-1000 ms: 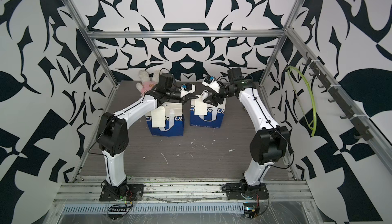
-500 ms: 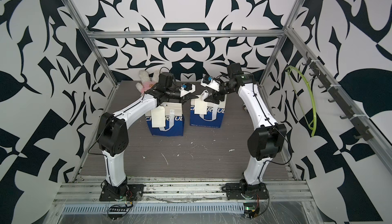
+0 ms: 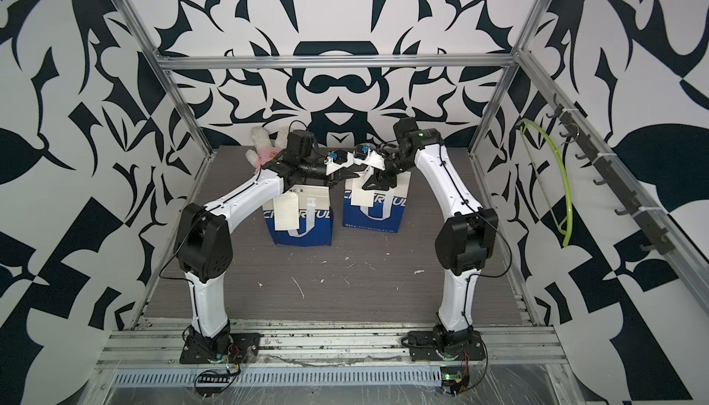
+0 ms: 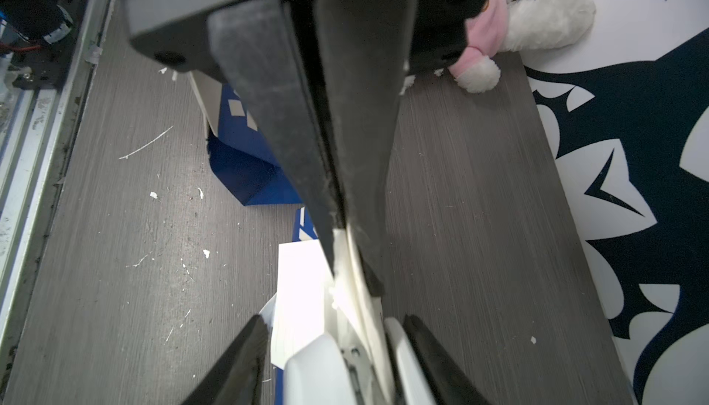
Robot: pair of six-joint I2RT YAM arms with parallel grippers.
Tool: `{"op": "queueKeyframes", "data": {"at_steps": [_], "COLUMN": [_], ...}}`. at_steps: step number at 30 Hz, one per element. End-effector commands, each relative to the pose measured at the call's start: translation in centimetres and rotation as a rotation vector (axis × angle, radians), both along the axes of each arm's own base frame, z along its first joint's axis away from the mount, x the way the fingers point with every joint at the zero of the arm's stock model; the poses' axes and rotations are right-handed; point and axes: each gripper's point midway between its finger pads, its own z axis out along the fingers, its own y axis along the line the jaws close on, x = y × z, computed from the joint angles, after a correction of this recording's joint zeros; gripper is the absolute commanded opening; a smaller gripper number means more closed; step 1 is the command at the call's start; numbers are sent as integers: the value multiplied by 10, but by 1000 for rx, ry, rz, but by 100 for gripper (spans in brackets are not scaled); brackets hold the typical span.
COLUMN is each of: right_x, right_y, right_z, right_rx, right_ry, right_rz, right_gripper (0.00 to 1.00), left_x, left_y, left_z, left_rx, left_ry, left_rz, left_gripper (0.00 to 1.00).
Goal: Staple the receipts to the bags
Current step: Staple the receipt to the takeout bag.
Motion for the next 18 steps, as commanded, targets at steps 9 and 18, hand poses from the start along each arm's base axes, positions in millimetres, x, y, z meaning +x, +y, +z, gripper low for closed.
{"op": "queueKeyframes", "data": {"at_steps": [9,18], "right_x": [-14,-14], "right_y": [-3,-2], "right_z": [27,19], "right_rx": [-1,-28], "right_ry": [-20,-2], "right_rz": [15,-7], "right_gripper": [51,0], "left_x": [-1,0], "left_y": [0,0], "left_z": [-14,-14], "left_rx": [39,37], "left_ry": [38,38], "left_rz": [-1,0], "left_gripper": [0,0]}}
